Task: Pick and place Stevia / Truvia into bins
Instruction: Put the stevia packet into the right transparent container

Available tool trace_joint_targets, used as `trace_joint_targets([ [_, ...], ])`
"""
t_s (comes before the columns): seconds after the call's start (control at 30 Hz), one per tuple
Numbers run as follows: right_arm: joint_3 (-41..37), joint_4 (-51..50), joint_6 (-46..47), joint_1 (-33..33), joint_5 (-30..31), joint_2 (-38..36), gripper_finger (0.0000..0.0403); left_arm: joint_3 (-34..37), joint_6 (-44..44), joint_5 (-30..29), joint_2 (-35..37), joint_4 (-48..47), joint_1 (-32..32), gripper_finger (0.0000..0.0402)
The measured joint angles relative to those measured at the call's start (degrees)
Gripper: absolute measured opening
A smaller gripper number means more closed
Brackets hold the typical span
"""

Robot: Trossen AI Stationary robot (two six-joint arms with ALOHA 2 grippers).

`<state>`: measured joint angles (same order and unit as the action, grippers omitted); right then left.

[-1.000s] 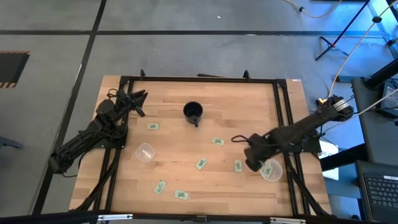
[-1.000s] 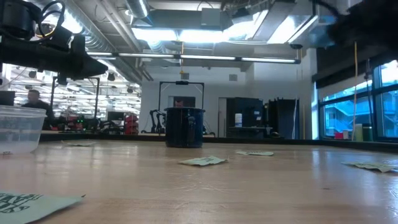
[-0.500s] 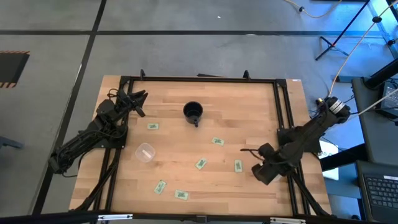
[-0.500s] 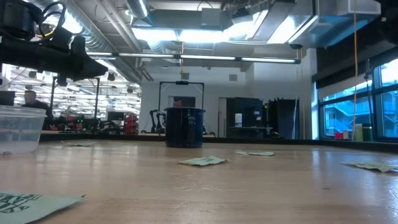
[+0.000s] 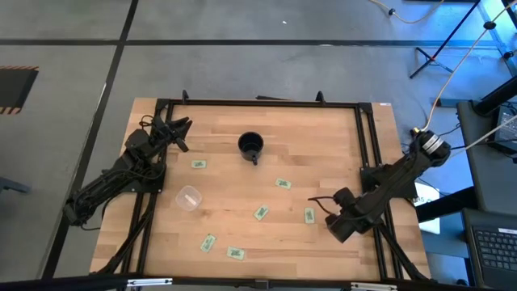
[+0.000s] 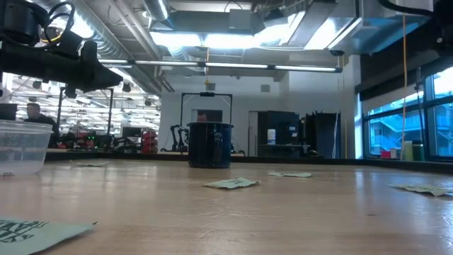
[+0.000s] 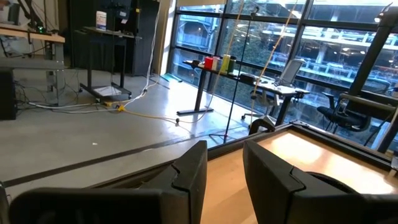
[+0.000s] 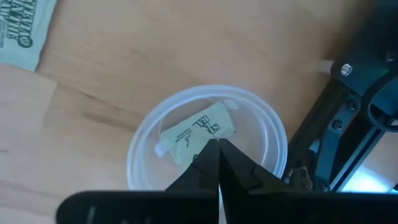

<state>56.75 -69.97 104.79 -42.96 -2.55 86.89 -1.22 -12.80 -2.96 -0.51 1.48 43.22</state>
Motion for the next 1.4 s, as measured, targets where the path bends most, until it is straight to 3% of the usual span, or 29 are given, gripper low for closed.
trace_joint_targets([
  [0.53,0.0,-0.9,-0.5,0.0,1.0,1.6,0.0039,0.0,0.0,0.0,0.0,0.0,0.0,0.0100],
  [0.93,3.0,-8.0,-0.6,0.5,-1.8,1.3,0.0118,0.0,0.0,0.0,0.0,0.0,0.0,0.0100],
  [1.03,6.5,-9.8,-5.0,1.3,1.6,1.2,0.0123,0.0,0.0,0.0,0.0,0.0,0.0,0.0100],
  [1.2,10.3,-7.4,-14.4,3.3,13.2,1.2,0.0123,0.0,0.0,0.0,0.0,0.1,0.0,0.0100],
  [1.4,9.0,-1.9,-26.4,8.7,14.5,1.2,0.0123,0.0,0.0,0.0,0.0,0.1,0.0,0.0100],
])
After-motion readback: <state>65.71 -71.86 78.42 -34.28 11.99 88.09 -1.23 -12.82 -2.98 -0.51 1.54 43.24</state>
